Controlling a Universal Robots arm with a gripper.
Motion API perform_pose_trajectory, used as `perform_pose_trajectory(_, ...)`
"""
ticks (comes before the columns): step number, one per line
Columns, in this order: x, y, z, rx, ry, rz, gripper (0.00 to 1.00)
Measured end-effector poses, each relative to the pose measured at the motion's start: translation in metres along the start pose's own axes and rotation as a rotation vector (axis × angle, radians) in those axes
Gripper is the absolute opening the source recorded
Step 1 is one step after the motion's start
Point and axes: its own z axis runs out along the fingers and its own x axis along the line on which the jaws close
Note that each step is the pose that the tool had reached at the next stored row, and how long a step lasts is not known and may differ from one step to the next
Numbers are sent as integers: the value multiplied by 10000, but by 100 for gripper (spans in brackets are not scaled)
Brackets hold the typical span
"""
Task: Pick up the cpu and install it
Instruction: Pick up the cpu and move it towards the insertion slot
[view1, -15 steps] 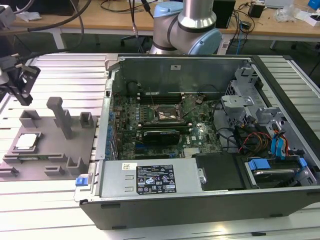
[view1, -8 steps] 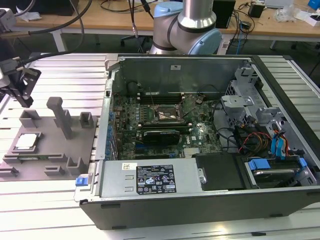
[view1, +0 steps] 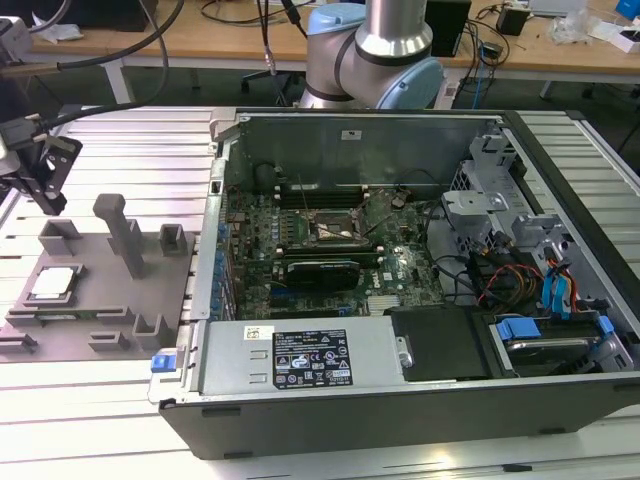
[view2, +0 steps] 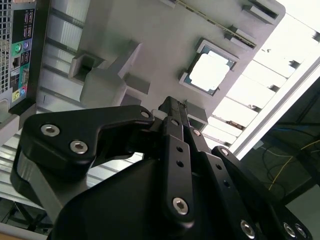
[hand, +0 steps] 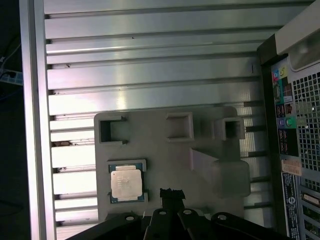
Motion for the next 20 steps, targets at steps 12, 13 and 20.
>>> perform_pose_trajectory(12, 117, -12, 64, -1, -1, 0, 11)
perform_pose_trajectory(13, 129, -13, 71, -1, -1, 0, 11)
perform_pose_trajectory(20, 217, -24, 178, 0, -2, -1, 11)
